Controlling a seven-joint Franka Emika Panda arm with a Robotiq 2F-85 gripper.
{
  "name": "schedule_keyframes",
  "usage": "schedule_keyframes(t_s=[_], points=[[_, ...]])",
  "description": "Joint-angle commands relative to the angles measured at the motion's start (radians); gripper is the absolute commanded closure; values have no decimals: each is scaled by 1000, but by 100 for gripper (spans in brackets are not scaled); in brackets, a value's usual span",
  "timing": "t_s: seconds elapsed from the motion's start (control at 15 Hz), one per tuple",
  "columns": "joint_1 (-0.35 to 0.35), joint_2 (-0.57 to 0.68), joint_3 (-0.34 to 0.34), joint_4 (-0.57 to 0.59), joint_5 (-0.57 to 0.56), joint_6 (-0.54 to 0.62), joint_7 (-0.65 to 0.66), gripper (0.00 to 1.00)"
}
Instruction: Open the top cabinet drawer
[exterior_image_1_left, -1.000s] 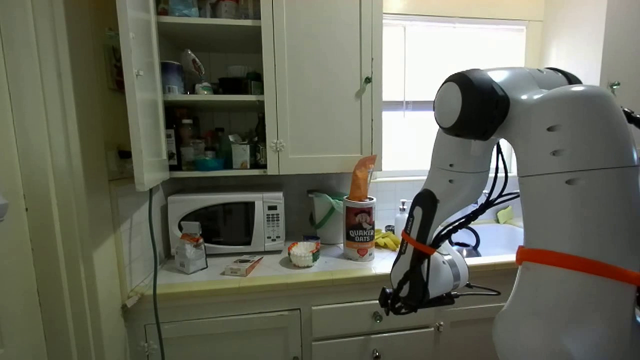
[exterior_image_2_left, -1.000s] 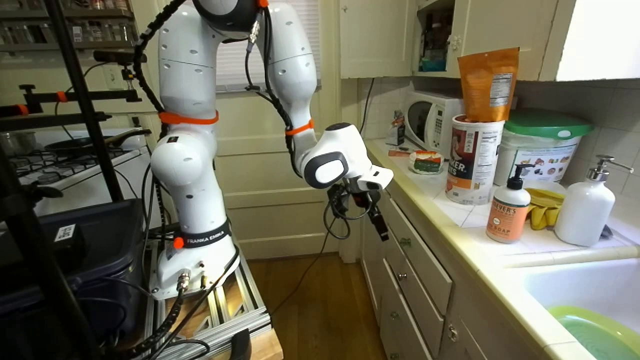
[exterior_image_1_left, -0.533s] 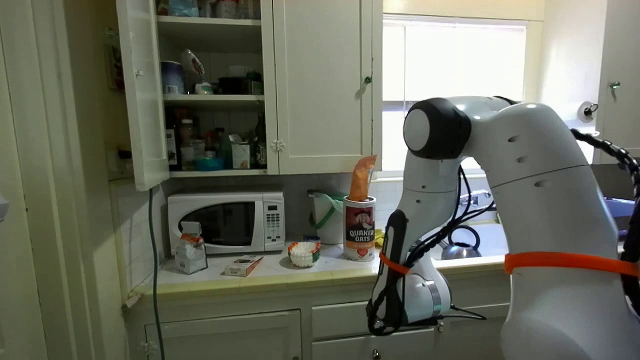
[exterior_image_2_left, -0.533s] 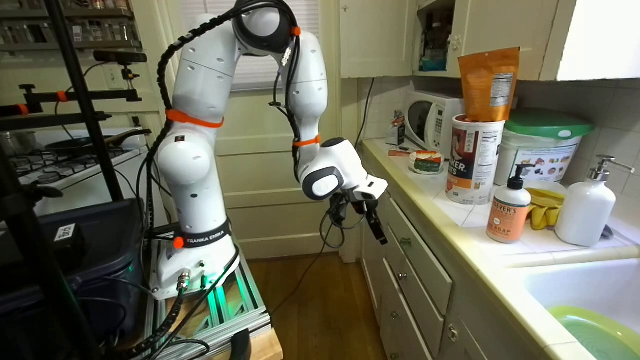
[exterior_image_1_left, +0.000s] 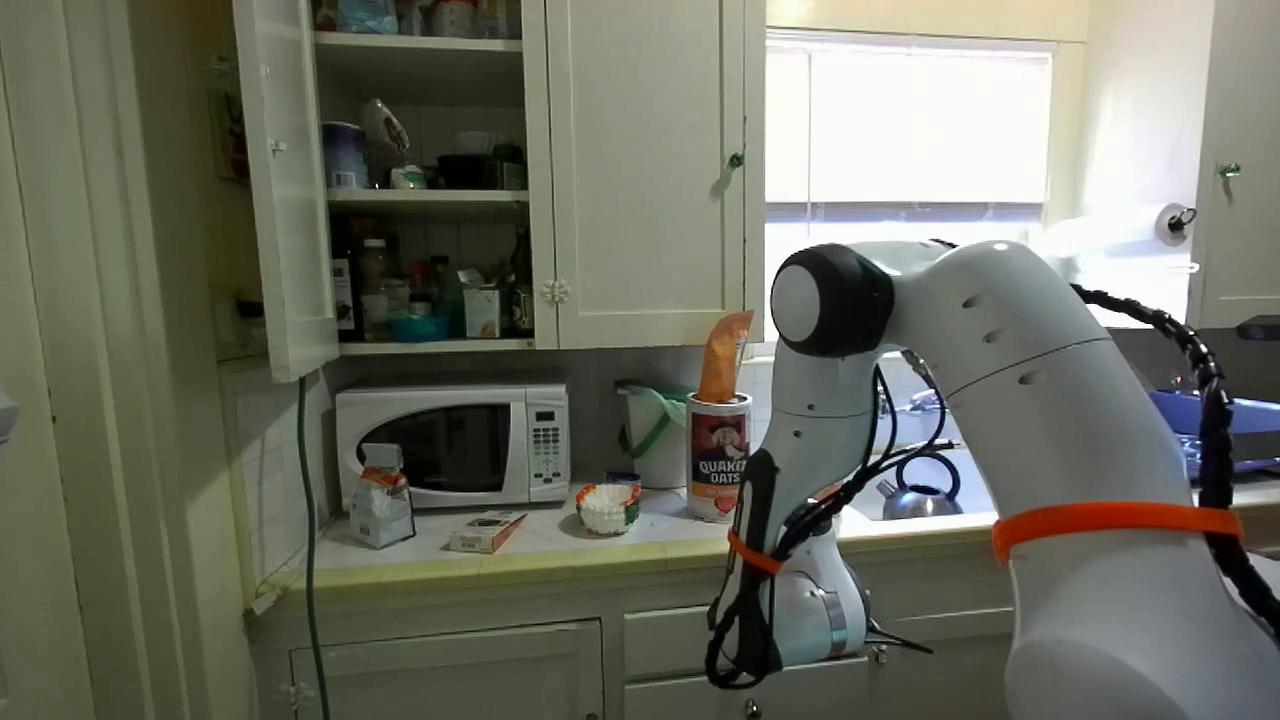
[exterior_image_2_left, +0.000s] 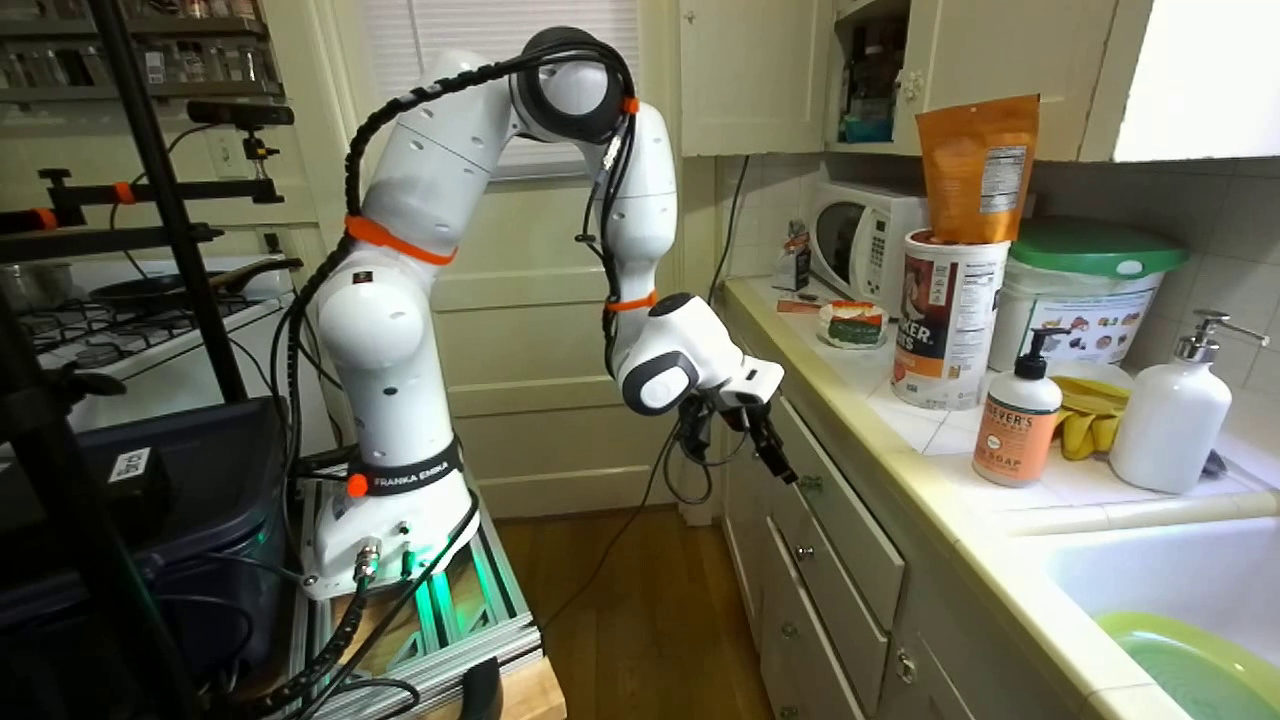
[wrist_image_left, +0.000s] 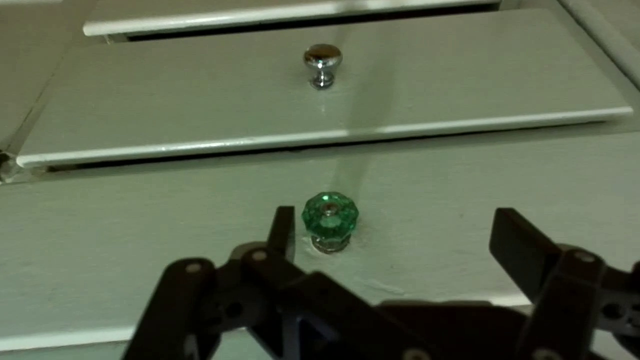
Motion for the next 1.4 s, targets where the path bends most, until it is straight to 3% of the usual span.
schedule_keyframes(t_s=[0.0,0.2,0.33,0.4,0.47,0.6,0.73,0.8,1.07,1.33], points=[[44,76,-37,65,74,49,-52,0],[65,115,-62,97,103,53,-84,0],[73,137,-71,115,112,55,-96,9],[76,146,-73,122,113,54,-100,18],[79,154,-75,128,115,54,-104,19],[83,169,-76,140,114,57,-109,36],[87,178,-76,149,115,60,-112,39],[89,179,-76,151,114,62,-114,58],[105,183,-99,152,132,63,-133,91],[182,159,-166,109,210,27,-193,91]])
